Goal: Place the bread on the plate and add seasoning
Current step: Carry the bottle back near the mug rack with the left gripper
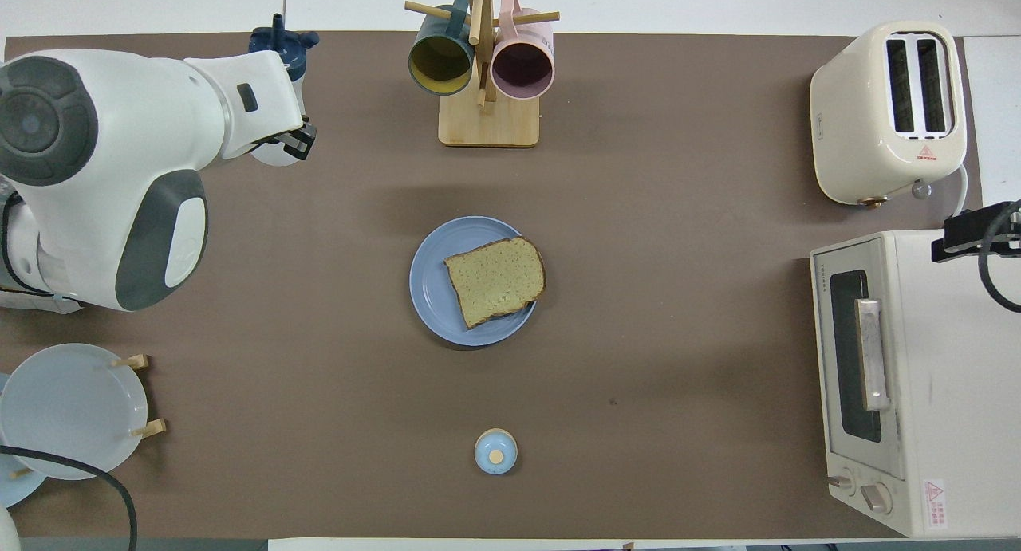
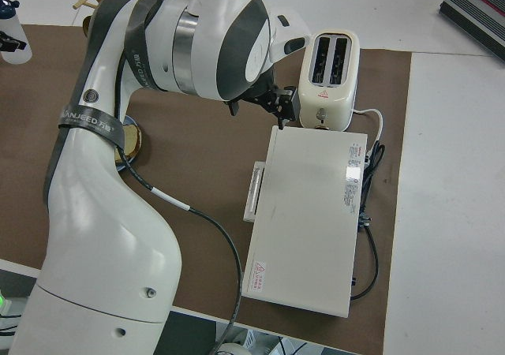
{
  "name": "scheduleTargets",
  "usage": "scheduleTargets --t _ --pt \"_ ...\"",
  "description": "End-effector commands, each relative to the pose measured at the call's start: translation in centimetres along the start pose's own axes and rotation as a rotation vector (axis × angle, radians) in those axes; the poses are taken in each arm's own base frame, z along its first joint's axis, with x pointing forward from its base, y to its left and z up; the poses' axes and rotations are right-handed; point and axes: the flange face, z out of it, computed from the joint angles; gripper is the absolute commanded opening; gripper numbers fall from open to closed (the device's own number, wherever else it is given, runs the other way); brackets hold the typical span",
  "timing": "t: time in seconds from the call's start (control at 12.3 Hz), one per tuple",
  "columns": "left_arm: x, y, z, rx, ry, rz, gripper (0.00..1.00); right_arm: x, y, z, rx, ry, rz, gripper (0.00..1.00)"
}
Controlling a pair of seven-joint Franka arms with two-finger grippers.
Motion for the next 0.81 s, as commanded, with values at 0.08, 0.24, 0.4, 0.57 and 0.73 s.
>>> scheduleTargets --t 0.08,0.24,0.4,0.57,0.73 --pt "-2.3 -1.5 5.8 0.015 0.188 -0.163 0.00 -0.4 0.1 0.1 0.001 -0.006 -0.007 1.00" --pt "-3.0 -2.8 10.1 0.034 0.281 -0.202 0.00 -0.4 0.1 0.1 0.001 -0.004 -0.009 1.00" --pt "-2.6 -3.2 13.7 0.040 0.347 -0.235 0.00 -0.4 0.1 0.1 0.001 -0.006 -0.009 1.00" --pt "-2.2 -3.6 17.7 0.045 0.397 -0.242 0.00 -0.4 0.1 0.1 0.001 -0.006 -0.007 1.00" --pt "-2.8 -3.7 20.2 0.044 0.382 -0.240 0.00 -0.4 0.1 0.1 0.001 -0.006 -0.009 1.00"
